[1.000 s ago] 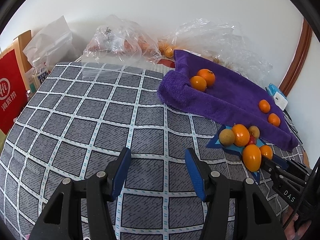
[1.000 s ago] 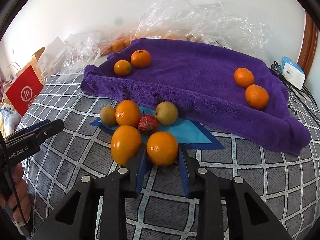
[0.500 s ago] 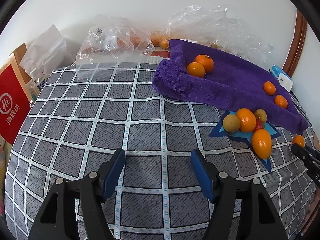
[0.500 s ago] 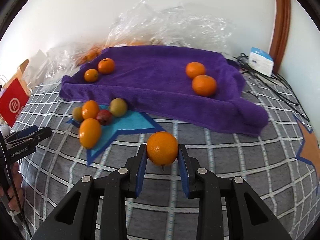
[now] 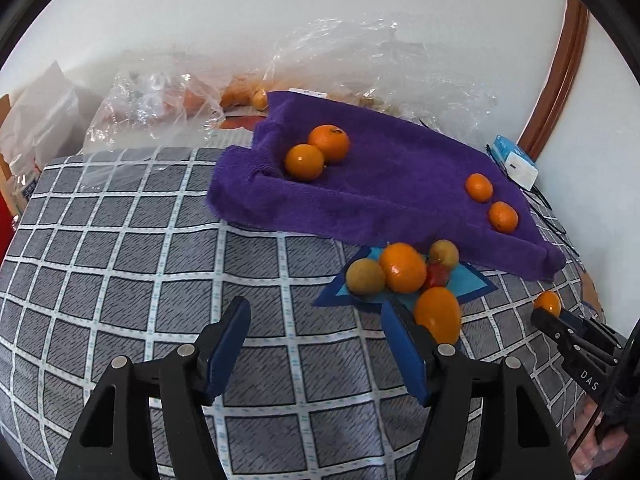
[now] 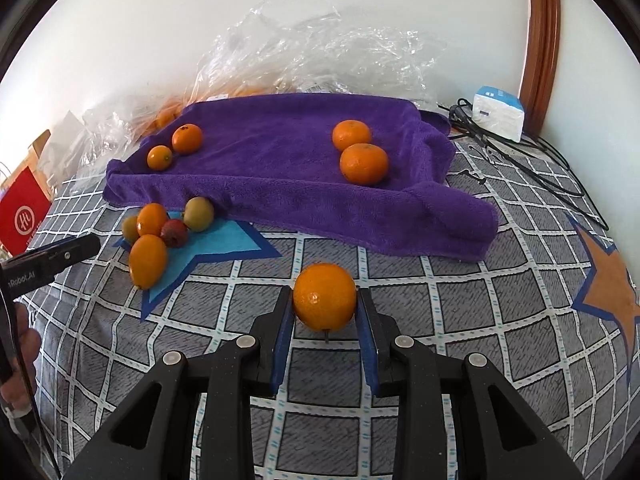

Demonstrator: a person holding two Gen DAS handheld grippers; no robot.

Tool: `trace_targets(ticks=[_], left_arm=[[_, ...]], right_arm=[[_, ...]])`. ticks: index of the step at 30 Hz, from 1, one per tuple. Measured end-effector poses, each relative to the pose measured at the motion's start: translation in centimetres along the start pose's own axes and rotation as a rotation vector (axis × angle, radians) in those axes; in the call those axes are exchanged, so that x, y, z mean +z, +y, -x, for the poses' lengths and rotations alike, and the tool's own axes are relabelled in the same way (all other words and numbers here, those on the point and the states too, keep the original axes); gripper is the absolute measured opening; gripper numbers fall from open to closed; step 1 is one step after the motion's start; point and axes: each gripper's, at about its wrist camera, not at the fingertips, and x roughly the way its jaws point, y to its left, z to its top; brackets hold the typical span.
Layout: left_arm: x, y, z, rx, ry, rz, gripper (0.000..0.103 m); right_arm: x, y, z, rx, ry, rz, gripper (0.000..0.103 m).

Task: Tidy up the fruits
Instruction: 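Grasp a yellow-green fruit with the left gripper while the right gripper carries the orange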

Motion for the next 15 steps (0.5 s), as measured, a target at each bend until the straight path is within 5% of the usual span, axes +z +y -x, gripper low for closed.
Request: trace_targets(ticks=[5,15], left_arm=[[0.3,-1.7,-1.2,0.024,0.008,-0.066,0.066],[1.0,-2.3,-3.0,-0.011,0.027,-0.082,0.044]], right_arm=[[0.0,-0.8,-0.1,0.003,-0.004,0.000,0.031],[0.2,-2.0,-0.5,0.010,0.012,-0.038,0.031]])
